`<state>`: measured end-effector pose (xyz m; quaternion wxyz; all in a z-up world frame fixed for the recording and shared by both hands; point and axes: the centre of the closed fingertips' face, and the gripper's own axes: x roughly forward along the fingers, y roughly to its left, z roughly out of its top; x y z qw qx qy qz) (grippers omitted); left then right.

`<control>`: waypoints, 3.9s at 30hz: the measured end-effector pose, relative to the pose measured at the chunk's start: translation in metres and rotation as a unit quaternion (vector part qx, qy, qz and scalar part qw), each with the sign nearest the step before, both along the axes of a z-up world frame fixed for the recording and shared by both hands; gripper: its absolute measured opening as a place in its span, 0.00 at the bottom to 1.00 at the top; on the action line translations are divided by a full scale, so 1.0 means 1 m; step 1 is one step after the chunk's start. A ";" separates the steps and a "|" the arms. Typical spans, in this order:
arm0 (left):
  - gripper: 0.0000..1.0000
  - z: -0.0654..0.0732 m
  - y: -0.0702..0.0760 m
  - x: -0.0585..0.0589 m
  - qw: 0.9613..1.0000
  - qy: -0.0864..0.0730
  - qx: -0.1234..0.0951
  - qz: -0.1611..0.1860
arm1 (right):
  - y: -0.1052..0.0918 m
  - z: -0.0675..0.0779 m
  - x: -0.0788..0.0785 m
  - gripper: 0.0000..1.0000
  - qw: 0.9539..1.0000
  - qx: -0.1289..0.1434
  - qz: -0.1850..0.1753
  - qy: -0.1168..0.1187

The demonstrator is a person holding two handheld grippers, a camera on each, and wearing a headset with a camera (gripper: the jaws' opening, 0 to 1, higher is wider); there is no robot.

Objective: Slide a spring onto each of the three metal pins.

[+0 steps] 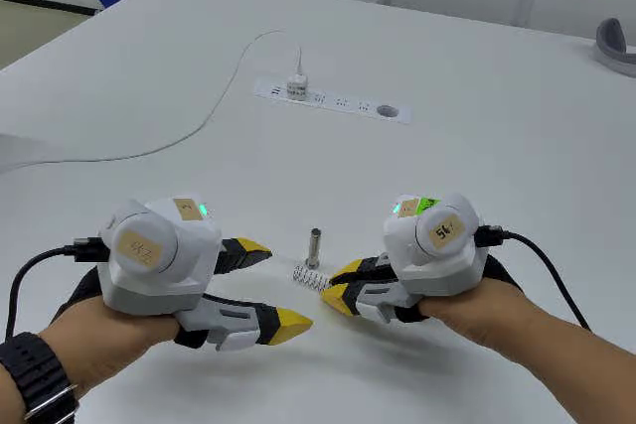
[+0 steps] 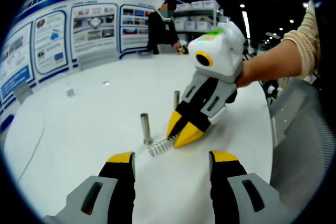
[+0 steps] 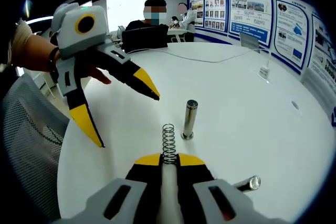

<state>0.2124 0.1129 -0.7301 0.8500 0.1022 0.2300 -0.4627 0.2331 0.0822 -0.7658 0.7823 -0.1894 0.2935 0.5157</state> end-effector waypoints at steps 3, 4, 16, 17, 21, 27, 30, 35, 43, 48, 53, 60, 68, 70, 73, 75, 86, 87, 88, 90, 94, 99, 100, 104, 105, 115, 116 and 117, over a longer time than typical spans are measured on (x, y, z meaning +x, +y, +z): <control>0.57 -0.001 -0.001 -0.002 1.000 0.000 0.003 -0.003 | -0.001 0.001 -0.007 0.12 1.000 -0.005 0.012 0.005; 0.56 -0.002 -0.001 -0.002 1.000 -0.001 0.004 -0.005 | -0.002 0.002 -0.009 0.11 1.000 -0.008 0.017 0.004; 0.39 -0.003 -0.009 -0.009 0.999 -0.017 0.019 -0.036 | -0.010 0.025 -0.036 0.11 0.996 -0.031 0.085 -0.006; 0.38 -0.003 -0.011 -0.010 0.999 -0.019 0.020 -0.041 | -0.010 0.027 -0.040 0.11 0.995 -0.035 0.096 -0.007; 0.32 -0.004 -0.017 -0.015 0.997 -0.031 0.028 -0.059 | -0.009 0.031 -0.048 0.11 0.991 -0.050 0.120 -0.014; 0.27 -0.006 -0.024 -0.022 0.994 -0.046 0.044 -0.087 | -0.008 0.029 -0.053 0.11 0.988 -0.069 0.140 -0.016; 0.22 -0.007 -0.025 -0.025 0.993 -0.052 0.049 -0.095 | -0.008 0.029 -0.056 0.11 0.986 -0.076 0.147 -0.016; 0.17 -0.008 -0.027 -0.029 0.991 -0.059 0.055 -0.106 | -0.008 0.030 -0.060 0.11 0.984 -0.086 0.156 -0.014; 0.12 -0.011 -0.031 -0.032 0.989 -0.064 0.063 -0.120 | -0.009 0.037 -0.063 0.11 0.982 -0.093 0.163 -0.013; 0.12 -0.011 -0.032 -0.032 0.989 -0.063 0.061 -0.121 | -0.006 0.047 -0.062 0.11 0.983 -0.082 0.160 -0.016; 0.12 -0.010 -0.034 -0.031 0.989 -0.059 0.057 -0.120 | -0.002 0.055 -0.060 0.11 0.984 -0.074 0.162 -0.024; 0.11 -0.010 -0.036 -0.031 0.990 -0.054 0.051 -0.116 | 0.006 0.063 -0.060 0.11 0.985 -0.061 0.161 -0.032; 0.11 -0.007 -0.039 -0.031 0.992 -0.051 0.041 -0.112 | 0.015 0.071 -0.058 0.11 0.986 -0.042 0.158 -0.039; 0.11 -0.006 -0.040 -0.031 0.992 -0.048 0.037 -0.110 | 0.017 0.072 -0.058 0.11 0.986 -0.039 0.157 -0.040; 0.11 -0.005 -0.040 -0.030 0.993 -0.044 0.031 -0.106 | 0.019 0.073 -0.057 0.11 0.986 -0.034 0.155 -0.041; 0.11 -0.005 -0.041 -0.029 0.993 -0.044 0.029 -0.104 | 0.020 0.074 -0.056 0.11 0.987 -0.032 0.153 -0.041; 0.12 -0.002 -0.040 -0.025 0.995 -0.040 0.012 -0.088 | 0.022 0.077 -0.053 0.11 0.988 -0.030 0.147 -0.045; 0.12 -0.002 -0.040 -0.025 0.995 -0.043 0.011 -0.087 | 0.022 0.077 -0.052 0.11 0.988 -0.030 0.146 -0.045; 0.12 -0.001 -0.039 -0.025 0.995 -0.042 0.010 -0.085 | 0.022 0.077 -0.052 0.11 0.988 -0.031 0.146 -0.045; 0.13 -0.001 -0.038 -0.024 0.996 -0.041 0.007 -0.083 | 0.020 0.078 -0.049 0.11 0.988 -0.031 0.142 -0.045; 0.17 -0.001 -0.036 -0.024 0.996 -0.038 0.003 -0.077 | 0.018 0.080 -0.046 0.11 0.989 -0.032 0.138 -0.046; 0.22 0.001 -0.031 -0.020 0.997 -0.036 -0.006 -0.066 | 0.017 0.085 -0.040 0.11 0.989 -0.031 0.133 -0.051; 0.22 0.002 -0.030 -0.019 0.997 -0.036 -0.009 -0.063 | 0.016 0.087 -0.038 0.11 0.989 -0.031 0.132 -0.052; 0.29 0.004 -0.027 -0.017 0.998 -0.027 -0.020 -0.052 | 0.015 0.092 -0.032 0.11 0.990 -0.029 0.126 -0.058; 0.30 0.004 -0.026 -0.017 0.998 -0.026 -0.021 -0.051 | 0.014 0.094 -0.030 0.11 0.990 -0.029 0.125 -0.059; 0.42 0.005 -0.020 -0.015 0.999 -0.023 -0.029 -0.033 | 0.008 0.109 -0.008 0.11 0.992 -0.024 0.100 -0.075; 0.44 0.005 -0.020 -0.014 0.999 -0.022 -0.029 -0.031 | 0.008 0.110 -0.006 0.11 0.992 -0.024 0.099 -0.077; 0.45 0.005 -0.018 -0.013 0.999 -0.022 -0.029 -0.028 | 0.008 0.112 -0.003 0.11 0.992 -0.023 0.097 -0.079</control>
